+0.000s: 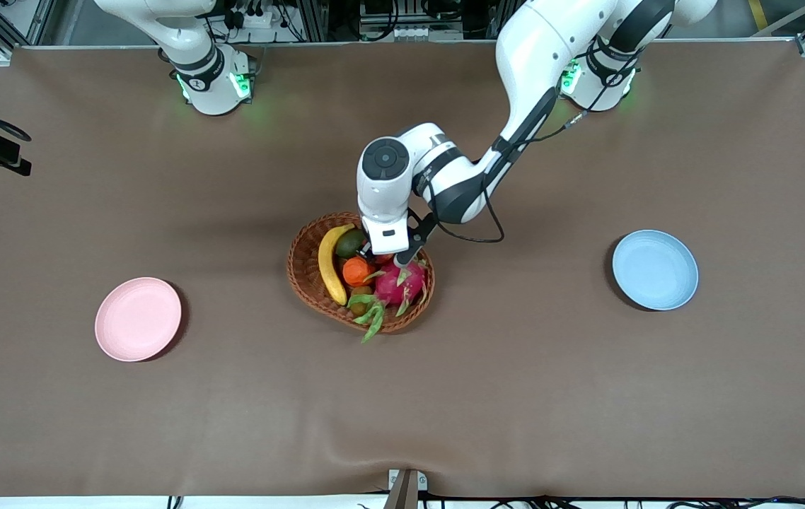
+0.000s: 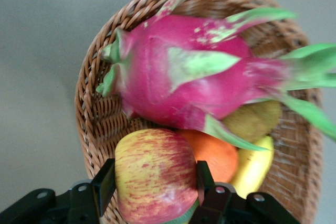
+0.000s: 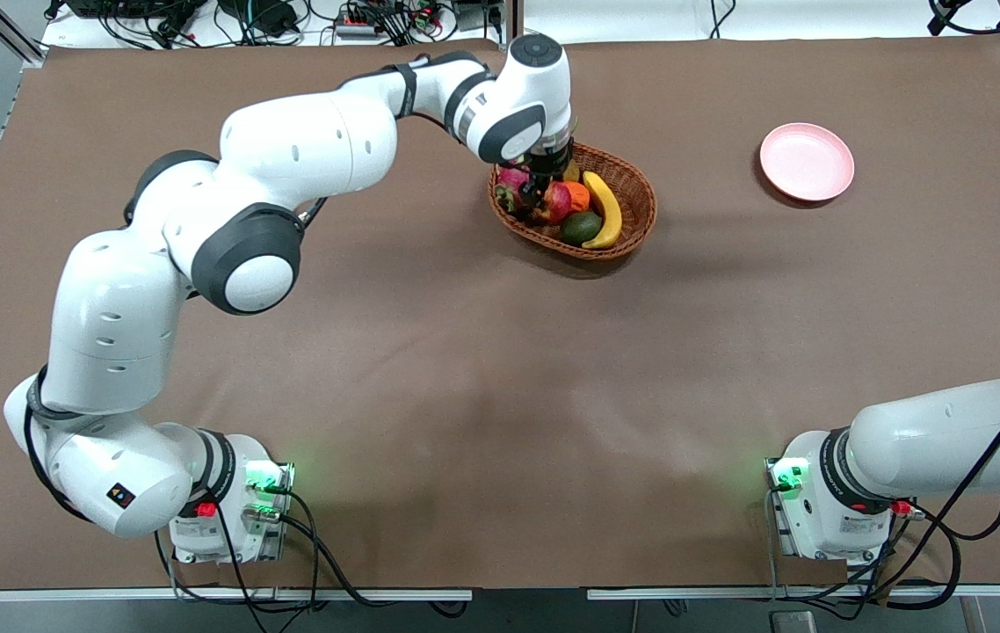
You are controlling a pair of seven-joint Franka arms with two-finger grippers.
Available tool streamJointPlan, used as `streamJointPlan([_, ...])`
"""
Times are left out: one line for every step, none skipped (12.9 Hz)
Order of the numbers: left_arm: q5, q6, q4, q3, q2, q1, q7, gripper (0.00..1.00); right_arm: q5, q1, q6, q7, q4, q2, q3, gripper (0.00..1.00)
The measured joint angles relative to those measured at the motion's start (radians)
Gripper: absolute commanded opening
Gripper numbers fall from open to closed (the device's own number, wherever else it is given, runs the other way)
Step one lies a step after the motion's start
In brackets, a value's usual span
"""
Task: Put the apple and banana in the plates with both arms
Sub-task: 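Lower the left gripper into the basket and grasp the red apple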
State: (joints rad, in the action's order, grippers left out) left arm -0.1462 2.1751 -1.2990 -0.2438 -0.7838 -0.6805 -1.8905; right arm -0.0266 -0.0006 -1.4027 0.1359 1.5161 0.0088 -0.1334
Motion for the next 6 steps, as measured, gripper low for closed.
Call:
streamJointPlan([0.0, -0.012, 0.001, 0.001, 0.014, 0.001, 0.0, 0.0, 0.0, 0.0, 0.0, 0.0, 0.003, 0.002, 0.001, 1.0])
streamJointPlan([0.0, -0.022, 0.001, 0.002, 0.024, 0.001, 0.0, 0.0, 0.0, 0.0, 0.0, 0.0, 0.009, 0.003, 0.001, 1.0])
streamJointPlan([0.0, -0.033, 0.002, 0.003, 0.029, 0.001, 0.0, 0.0, -0.001, 0.001, 0.0, 0.0, 0.018, 0.003, 0.001, 1.0])
streamJointPlan([0.0, -0.057, 0.004, 0.008, 0.037, 0.001, 0.0, 0.0, -0.003, 0.001, 0.0, 0.0, 0.029, 0.005, 0.002, 1.0])
streamJointPlan([0.0, -0.089, 0.009, 0.019, 0.055, 0.004, 0.001, 0.0, -0.01, 0.005, 0.0, 0.0, 0.042, 0.008, 0.003, 1.0])
streamJointPlan([0.0, -0.118, 0.016, 0.029, 0.085, 0.018, 0.018, 0.0, -0.027, 0.013, -0.001, 0.0, 0.055, 0.013, 0.003, 1.0])
